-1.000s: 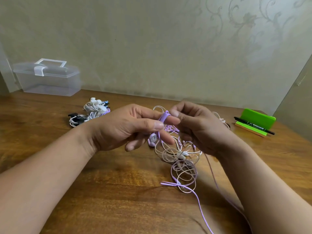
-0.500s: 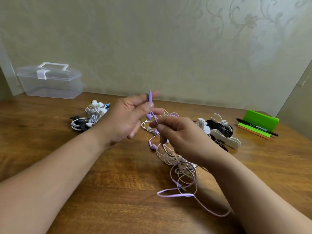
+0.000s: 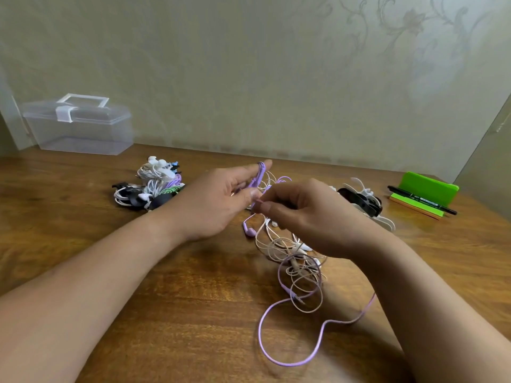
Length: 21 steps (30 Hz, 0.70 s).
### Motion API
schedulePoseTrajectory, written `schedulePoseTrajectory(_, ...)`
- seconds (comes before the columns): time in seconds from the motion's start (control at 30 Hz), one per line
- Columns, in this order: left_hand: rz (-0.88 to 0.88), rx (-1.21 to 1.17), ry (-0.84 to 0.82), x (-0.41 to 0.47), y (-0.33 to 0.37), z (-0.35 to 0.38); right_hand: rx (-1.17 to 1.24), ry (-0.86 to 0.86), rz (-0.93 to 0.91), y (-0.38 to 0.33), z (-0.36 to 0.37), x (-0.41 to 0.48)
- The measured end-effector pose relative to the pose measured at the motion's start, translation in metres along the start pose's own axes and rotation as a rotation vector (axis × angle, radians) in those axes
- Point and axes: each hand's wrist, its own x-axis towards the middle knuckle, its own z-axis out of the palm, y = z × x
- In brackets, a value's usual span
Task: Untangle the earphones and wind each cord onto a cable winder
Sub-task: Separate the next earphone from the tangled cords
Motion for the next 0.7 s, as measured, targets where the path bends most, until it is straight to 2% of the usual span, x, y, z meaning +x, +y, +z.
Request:
schedulePoseTrajectory(0.1, 0.025, 0.042, -0.115, -0.004, 0.012, 0.002, -0.001, 0.144, 0.027, 0.006, -0.009, 0.001)
schedulePoseTrajectory(0.17, 0.009, -0.019, -0.209, -0.006, 0.020, 0.003, 0.029, 0.192, 0.042, 0.009, -0.014, 0.000)
schedulePoseTrajectory(0.3, 0.030, -0.052, -0.326, -0.006, 0.025, 0.002, 0.181, 0.165, 0.021, 0.008, -0.017, 0.000)
schedulePoseTrajectory(0.4, -0.019, -0.095, -0.381, -0.008, 0.023, -0.005, 0.274, 0.133, -0.007, 0.011, -0.019, 0.000)
schedulePoseTrajectory(0.57, -0.024, -0.009, -0.530, -0.011, 0.022, -0.007, 0.472, 0.114, 0.002, 0.018, -0.021, 0.002)
schedulePoseTrajectory(0.63, -0.015, -0.168, -0.603, -0.011, 0.022, -0.007, 0.588, 0.093, 0.042, 0.020, -0.018, 0.004)
schedulePoseTrajectory(0.7, 0.007, -0.388, -0.603, -0.012, 0.024, -0.008, 0.777, 0.057, 0.084, 0.023, -0.010, 0.007)
